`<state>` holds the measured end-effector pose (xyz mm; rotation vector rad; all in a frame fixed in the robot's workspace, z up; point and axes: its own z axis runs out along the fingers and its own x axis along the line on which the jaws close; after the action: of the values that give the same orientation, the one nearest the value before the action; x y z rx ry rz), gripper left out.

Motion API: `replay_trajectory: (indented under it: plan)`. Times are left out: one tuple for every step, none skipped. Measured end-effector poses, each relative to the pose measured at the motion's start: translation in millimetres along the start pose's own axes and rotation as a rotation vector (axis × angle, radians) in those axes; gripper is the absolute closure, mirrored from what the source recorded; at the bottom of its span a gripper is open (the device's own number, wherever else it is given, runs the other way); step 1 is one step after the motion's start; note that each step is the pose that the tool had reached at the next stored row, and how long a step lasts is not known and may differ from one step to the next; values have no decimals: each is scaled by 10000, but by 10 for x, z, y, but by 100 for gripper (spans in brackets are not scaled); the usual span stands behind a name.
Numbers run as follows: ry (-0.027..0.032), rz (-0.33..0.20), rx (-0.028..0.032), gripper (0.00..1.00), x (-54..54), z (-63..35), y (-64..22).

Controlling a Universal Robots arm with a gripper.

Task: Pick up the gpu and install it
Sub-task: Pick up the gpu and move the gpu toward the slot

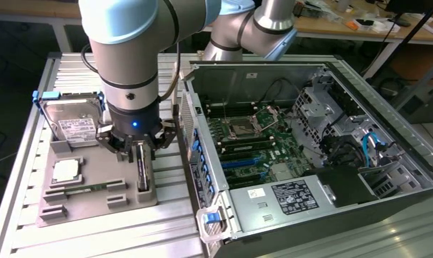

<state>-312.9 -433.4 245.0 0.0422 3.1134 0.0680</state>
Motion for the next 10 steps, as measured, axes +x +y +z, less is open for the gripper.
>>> replay_trajectory:
  plan:
    - [1,0,1,52,0,0,0]
    - [0,0,0,52,0,0,0]
    - [0,0,0,52,0,0,0]
    - [0,0,0,53,0,0,0]
    - [0,0,0,60,0,0,0]
    - [0,0,-1,66,0,0,0]
    - [0,-1,-1,72,0,0,0]
    - [0,-1,0,72,0,0,0]
    - [0,-1,0,73,0,0,0]
    - [0,0,0,73,0,0,0]
